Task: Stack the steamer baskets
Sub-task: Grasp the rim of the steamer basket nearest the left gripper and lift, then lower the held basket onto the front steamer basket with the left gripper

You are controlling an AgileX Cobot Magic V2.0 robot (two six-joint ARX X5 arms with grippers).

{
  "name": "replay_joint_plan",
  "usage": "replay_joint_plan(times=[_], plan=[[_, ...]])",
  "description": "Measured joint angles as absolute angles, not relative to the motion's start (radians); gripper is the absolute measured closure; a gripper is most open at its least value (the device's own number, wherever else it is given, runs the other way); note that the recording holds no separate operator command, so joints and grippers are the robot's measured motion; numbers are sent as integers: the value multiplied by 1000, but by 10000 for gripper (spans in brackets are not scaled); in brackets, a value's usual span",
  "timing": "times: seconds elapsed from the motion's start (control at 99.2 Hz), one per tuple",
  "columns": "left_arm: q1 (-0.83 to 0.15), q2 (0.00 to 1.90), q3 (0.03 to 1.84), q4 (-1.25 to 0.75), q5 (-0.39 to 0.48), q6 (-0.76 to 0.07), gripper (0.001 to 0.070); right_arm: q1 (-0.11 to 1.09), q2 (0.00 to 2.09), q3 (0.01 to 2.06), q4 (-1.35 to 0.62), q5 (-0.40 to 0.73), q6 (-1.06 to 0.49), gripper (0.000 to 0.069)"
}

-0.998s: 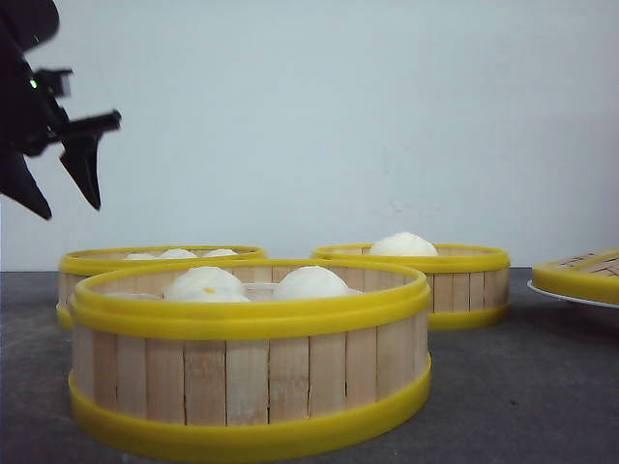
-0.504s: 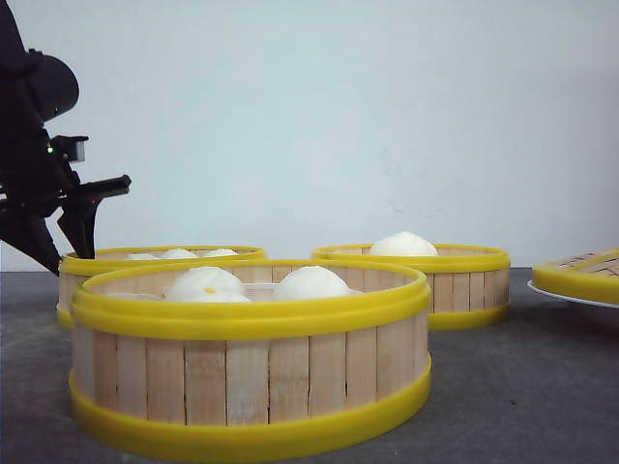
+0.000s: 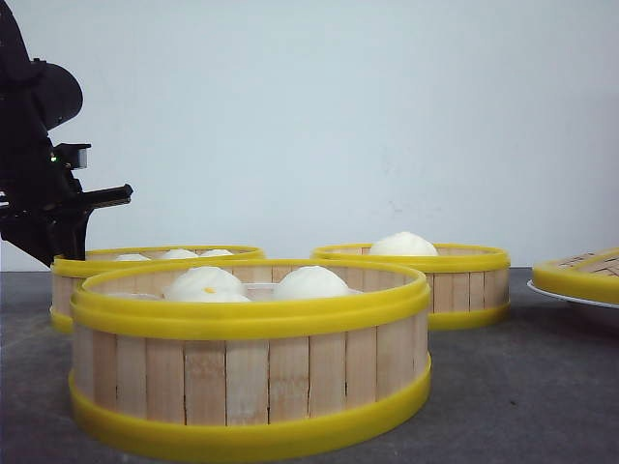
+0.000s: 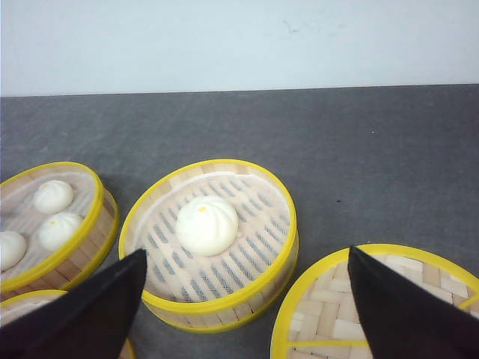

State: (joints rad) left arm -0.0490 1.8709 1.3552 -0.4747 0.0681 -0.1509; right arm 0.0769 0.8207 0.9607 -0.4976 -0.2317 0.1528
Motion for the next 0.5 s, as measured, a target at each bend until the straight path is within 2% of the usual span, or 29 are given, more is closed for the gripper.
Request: replay_joint_plan(times=[0.313,0.504], plan=[[-50,1872,1481,-546,36,-154,680,77,821,961,-499,-221,138,158],[-51,1787,1519,-561,106,-161,681,77,821,961,-506,-205,133,158]])
